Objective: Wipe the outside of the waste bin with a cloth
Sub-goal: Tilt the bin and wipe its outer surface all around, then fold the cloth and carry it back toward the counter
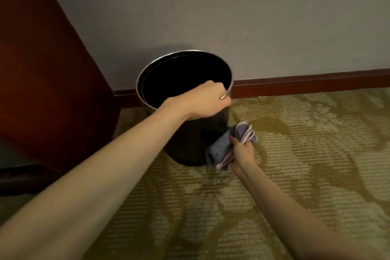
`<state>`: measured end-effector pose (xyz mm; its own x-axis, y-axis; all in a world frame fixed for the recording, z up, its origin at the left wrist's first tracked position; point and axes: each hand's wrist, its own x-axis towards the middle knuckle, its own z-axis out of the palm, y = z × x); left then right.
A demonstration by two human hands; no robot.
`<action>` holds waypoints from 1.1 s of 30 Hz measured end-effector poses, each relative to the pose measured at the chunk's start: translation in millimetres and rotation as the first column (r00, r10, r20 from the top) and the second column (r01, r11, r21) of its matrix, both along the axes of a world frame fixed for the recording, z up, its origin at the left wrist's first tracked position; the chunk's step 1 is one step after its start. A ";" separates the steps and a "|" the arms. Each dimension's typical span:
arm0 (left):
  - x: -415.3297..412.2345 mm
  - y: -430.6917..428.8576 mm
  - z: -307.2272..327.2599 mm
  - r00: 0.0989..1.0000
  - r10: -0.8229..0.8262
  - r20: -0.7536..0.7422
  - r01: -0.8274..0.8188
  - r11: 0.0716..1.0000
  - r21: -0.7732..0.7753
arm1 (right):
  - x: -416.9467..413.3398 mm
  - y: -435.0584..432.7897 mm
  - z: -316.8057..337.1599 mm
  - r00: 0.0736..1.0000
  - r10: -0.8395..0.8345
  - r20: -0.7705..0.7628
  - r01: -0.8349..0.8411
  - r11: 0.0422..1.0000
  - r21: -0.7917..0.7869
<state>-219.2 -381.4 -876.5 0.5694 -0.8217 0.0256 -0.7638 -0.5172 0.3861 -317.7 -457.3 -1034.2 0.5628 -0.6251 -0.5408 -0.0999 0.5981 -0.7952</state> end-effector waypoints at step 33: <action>-90.2 98.5 -63.5 0.280 0.176 -0.944 -0.692 0.718 -0.071 | -61.2 2.2 78.8 0.679 0.733 0.042 -0.677 0.647 -0.352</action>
